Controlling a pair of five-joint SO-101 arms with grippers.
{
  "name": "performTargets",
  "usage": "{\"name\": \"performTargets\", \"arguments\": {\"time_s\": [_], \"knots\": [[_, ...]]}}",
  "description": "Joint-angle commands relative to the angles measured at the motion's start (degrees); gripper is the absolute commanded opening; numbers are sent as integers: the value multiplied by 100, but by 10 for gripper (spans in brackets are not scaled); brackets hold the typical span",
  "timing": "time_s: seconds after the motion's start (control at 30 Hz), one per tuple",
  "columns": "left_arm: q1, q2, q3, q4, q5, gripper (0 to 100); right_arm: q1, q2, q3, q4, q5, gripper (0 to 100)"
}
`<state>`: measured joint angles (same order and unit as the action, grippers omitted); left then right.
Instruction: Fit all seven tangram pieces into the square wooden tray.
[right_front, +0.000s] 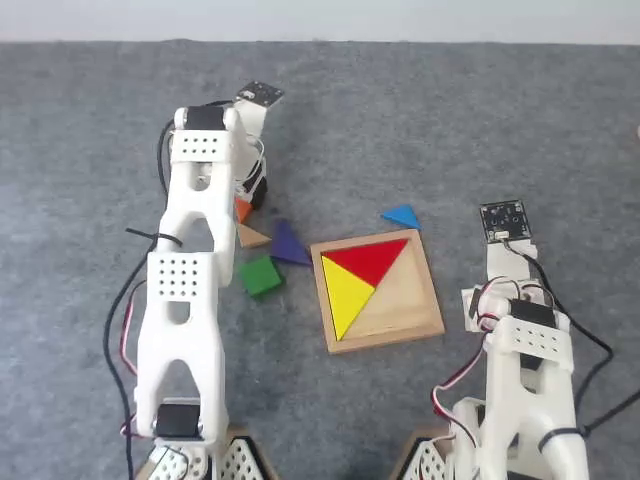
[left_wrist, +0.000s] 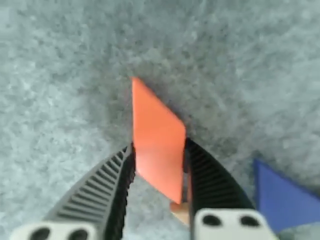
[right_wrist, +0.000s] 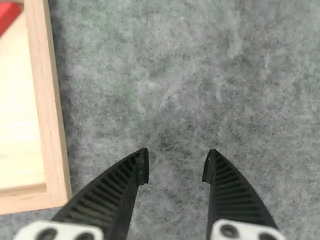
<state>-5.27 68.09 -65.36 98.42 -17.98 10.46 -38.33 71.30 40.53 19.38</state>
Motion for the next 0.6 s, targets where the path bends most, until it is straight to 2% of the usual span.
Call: {"name": "performTargets", "arguments": {"time_s": [0.0,0.3,0.57], "knots": [[-35,-26,101,229,229,13,57,-110,-44,-110,9,184],[-26,-149,4,229,360,12,57,-110,-44,-101,9,184],[176,-1556,637,237,624,12,57,-110,-44,-101,9,184]]}}
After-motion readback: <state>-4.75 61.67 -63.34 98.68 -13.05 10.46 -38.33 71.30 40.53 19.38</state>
